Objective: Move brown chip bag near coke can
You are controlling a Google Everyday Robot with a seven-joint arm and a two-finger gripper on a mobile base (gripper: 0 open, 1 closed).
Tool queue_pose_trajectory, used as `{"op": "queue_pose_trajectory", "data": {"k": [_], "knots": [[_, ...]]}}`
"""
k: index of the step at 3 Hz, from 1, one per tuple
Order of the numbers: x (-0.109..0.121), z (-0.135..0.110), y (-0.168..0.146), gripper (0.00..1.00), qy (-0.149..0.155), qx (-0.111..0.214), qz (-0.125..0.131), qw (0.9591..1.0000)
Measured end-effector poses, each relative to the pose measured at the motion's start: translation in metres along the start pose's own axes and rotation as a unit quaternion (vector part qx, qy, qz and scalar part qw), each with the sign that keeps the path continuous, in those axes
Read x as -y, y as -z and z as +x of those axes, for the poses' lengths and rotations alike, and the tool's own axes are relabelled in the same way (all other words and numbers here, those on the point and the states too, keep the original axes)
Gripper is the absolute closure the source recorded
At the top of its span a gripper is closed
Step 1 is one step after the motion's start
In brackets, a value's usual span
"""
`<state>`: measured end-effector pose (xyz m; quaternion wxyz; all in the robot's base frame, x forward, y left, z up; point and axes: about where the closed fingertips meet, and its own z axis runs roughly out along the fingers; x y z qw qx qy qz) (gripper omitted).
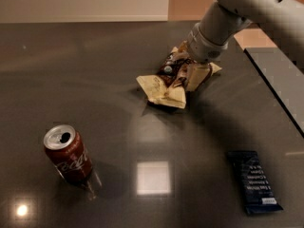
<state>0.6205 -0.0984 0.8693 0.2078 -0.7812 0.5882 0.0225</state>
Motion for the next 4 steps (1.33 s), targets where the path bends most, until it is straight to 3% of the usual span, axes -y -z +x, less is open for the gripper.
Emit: {"op": "queue_pose_trajectory", "data": {"k": [2,3,4], "knots": [[-0.013,-0.019,0.020,0.88,0.020,0.028,0.006,0.9994],[-0.030,-0.037,0.038,1.00,0.038,0.052,0.008,0.9979],[-0.054,-0.056,0.056,1.00,0.076,0.071,0.009,0.9945]]}}
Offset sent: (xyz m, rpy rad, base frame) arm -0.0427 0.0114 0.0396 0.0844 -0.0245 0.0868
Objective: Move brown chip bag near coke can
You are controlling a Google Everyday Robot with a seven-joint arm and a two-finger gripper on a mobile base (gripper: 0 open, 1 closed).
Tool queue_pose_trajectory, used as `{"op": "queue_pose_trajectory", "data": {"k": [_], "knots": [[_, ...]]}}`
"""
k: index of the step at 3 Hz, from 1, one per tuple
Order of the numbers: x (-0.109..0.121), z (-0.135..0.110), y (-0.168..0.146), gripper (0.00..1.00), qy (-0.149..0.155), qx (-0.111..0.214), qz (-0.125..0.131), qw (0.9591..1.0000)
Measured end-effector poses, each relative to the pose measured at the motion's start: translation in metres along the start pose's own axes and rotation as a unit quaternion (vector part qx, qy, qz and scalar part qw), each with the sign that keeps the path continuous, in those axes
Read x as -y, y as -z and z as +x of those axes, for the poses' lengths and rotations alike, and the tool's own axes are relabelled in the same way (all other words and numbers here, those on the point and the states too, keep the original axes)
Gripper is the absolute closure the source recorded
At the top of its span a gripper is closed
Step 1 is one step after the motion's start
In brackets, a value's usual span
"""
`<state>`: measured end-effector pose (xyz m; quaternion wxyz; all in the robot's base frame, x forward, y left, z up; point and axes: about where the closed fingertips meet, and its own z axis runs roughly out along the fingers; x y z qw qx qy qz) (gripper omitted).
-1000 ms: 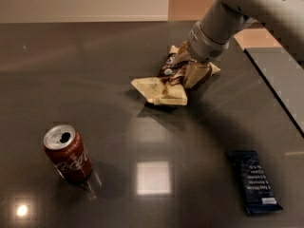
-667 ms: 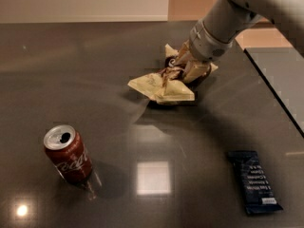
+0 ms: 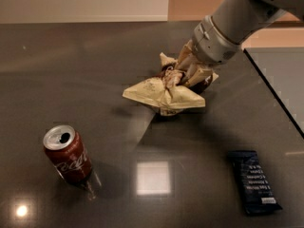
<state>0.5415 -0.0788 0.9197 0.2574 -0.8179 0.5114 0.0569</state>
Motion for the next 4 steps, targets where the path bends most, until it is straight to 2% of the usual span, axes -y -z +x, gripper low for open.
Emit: {"op": "queue_pose_trajectory", "data": {"k": [1,2,4], "knots": [[-0.027,-0.027,0.010,1.00,0.041,0.015,-0.003,0.9991],[-0.048,-0.048,0.014,1.00,0.063,0.028,-0.007,0.9976],[-0.078,-0.101,0.001,1.00,0.113,0.071,-0.014,0.9910]]}}
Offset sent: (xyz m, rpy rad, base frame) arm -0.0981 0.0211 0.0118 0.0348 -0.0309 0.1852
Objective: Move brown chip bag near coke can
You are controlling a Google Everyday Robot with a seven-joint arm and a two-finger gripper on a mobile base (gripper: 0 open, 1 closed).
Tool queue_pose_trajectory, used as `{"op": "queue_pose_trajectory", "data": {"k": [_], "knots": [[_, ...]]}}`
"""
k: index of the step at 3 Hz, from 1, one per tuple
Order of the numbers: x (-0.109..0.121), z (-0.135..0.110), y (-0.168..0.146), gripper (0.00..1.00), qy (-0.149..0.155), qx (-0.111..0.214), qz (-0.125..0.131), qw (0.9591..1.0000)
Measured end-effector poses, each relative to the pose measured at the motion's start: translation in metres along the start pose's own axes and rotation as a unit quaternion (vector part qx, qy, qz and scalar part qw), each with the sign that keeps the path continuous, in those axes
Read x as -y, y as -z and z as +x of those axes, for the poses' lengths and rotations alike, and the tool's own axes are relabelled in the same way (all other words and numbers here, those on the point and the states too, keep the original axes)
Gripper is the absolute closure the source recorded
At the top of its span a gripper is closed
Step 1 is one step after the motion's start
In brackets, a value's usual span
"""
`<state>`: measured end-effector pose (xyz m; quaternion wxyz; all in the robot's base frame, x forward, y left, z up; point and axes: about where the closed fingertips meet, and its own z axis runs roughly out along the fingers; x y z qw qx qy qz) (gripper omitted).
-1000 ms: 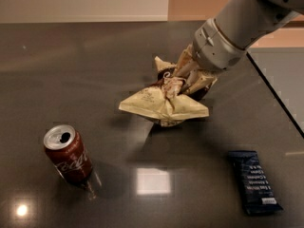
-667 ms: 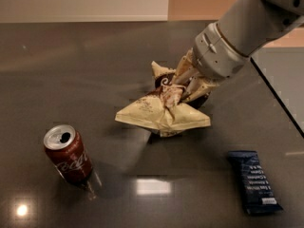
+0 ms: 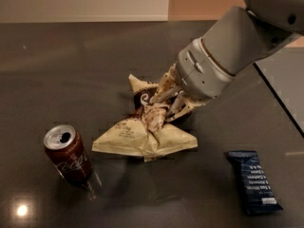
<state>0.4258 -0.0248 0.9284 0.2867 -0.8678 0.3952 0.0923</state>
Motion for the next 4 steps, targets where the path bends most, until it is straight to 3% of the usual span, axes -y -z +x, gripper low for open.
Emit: {"op": "queue_pose_trajectory", "data": {"k": [1,2,4], "knots": [[-0.003,-0.021,-0.010,1.00,0.024,0.017,-0.001,0.9996],[-0.005,-0.035,-0.016,0.88,0.045,0.030,0.001,0.9985],[-0.011,-0.058,-0.027,0.46,0.090,0.043,0.020,0.9948]]}}
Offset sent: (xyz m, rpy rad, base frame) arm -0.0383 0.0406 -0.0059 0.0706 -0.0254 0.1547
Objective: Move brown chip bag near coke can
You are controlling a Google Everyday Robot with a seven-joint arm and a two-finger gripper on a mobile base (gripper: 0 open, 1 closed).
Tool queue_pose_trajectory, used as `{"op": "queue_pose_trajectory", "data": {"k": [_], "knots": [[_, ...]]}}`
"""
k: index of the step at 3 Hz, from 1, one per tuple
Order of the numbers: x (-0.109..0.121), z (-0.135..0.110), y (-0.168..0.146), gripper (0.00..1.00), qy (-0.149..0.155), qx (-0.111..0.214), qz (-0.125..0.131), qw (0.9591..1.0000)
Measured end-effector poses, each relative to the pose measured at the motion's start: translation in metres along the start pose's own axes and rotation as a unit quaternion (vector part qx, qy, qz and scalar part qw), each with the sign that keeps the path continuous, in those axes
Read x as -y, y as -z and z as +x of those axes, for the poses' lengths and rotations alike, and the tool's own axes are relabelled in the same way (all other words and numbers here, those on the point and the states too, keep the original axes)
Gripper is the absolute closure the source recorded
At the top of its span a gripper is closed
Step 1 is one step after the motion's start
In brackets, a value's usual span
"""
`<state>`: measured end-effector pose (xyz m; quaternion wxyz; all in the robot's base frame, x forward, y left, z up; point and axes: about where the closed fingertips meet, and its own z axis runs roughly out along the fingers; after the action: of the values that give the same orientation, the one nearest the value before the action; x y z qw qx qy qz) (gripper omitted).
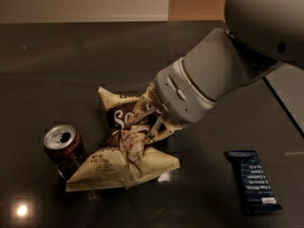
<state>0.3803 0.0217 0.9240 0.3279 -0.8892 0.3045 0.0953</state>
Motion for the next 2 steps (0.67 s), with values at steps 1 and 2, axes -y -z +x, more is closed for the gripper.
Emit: {"op": "queue_pose_trajectory", "data": {"k": [1,2], "knots": [[-0.0011,-0.0085,-0.0053,0.22,0.015,0.004,0.004,0.9999],[0.0003,-0.0121,-0.0042,0.00,0.018,0.001,0.004,0.9998]]}}
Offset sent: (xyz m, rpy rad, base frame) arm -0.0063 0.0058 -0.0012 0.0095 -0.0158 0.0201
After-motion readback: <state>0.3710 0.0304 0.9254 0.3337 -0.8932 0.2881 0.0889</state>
